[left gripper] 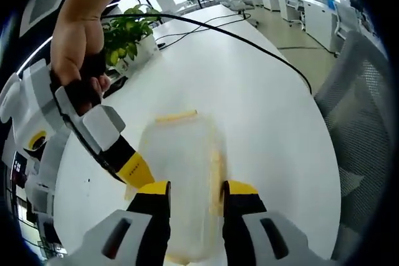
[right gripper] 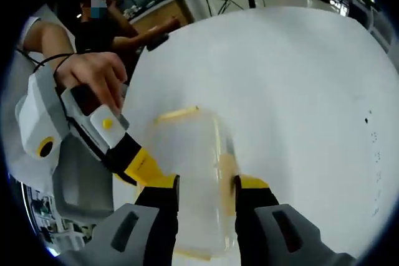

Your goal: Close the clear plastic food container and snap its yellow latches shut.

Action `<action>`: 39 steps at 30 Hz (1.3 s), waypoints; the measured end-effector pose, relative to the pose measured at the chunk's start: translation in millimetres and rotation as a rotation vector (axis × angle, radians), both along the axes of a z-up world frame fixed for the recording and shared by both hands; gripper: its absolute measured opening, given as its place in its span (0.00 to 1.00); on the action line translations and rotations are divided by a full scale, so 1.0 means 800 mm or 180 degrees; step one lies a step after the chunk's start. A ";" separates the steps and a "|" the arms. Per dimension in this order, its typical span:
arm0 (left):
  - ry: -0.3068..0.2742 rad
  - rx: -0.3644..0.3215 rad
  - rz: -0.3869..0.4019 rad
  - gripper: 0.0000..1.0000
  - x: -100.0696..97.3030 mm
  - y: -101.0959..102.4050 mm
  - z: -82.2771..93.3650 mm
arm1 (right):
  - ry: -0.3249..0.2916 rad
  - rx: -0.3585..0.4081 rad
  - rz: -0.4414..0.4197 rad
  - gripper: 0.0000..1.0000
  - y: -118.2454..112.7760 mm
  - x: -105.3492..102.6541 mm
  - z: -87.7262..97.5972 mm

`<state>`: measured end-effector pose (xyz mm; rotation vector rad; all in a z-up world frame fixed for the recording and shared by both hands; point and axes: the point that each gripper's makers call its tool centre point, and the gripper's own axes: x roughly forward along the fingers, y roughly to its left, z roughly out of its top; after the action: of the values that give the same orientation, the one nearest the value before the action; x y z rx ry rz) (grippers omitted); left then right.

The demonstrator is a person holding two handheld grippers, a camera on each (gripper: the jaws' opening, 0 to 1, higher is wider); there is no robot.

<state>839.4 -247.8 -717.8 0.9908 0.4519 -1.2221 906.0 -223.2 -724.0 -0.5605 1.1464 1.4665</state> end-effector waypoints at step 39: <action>-0.0154 0.0056 0.0051 0.26 0.005 0.002 0.011 | -0.0365 -0.0071 -0.0201 0.29 -0.004 0.001 0.019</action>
<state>843.5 -246.1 -709.1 1.0276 0.4326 -1.1791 907.0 -226.2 -708.5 -0.6109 1.0821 1.3519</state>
